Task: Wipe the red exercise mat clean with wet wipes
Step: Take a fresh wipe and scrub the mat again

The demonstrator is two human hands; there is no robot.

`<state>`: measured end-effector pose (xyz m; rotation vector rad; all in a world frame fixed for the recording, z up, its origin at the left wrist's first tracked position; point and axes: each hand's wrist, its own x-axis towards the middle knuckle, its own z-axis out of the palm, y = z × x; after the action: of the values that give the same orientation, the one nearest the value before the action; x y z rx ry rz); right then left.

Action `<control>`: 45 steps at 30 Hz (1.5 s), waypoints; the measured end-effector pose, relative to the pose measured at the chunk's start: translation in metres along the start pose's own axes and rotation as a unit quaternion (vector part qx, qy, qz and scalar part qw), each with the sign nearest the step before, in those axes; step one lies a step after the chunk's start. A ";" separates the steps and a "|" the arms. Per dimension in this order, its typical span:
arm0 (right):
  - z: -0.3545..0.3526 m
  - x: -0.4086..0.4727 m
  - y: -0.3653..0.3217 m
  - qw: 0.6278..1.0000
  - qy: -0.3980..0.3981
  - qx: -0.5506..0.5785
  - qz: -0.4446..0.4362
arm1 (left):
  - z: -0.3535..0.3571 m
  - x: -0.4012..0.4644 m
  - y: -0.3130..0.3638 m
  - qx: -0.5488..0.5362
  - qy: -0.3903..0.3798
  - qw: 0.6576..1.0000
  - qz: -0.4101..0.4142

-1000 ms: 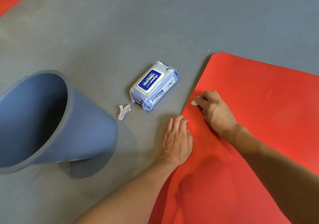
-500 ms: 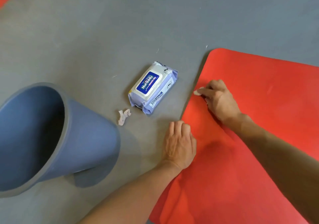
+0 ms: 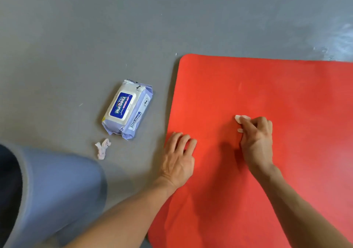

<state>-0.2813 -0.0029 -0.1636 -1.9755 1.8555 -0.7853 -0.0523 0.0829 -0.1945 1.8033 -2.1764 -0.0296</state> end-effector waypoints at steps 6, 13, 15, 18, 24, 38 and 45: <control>0.011 -0.101 -0.049 0.984 -0.104 -0.016 -0.141 | -0.010 0.003 0.002 -0.023 -0.030 0.999 -0.033; -0.010 -0.034 0.008 0.989 -0.034 -0.043 -0.140 | -0.009 0.004 0.002 -0.018 -0.018 0.999 -0.021; -0.008 -0.038 0.008 0.995 -0.017 -0.033 -0.096 | -0.009 0.004 0.003 -0.026 -0.022 0.999 -0.032; -0.013 -0.083 -0.006 0.994 -0.028 -0.028 -0.104 | -0.011 0.002 -0.001 -0.042 -0.024 0.999 -0.013; -0.033 -0.214 -0.024 0.973 -0.134 0.001 -0.189 | -0.016 -0.012 -0.021 0.037 -0.100 0.985 0.134; 0.002 -0.045 -0.018 0.998 0.054 -0.031 0.024 | -0.014 -0.014 -0.021 -0.041 -0.059 0.990 0.118; 0.023 -0.136 -0.086 0.991 -0.066 0.035 -0.107 | -0.014 -0.019 -0.027 -0.026 -0.056 0.995 0.083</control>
<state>-0.1991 0.1367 -0.1559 -2.1490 1.5405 -0.7465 -0.0200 0.0980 -0.1917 1.6232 -2.3735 -0.1501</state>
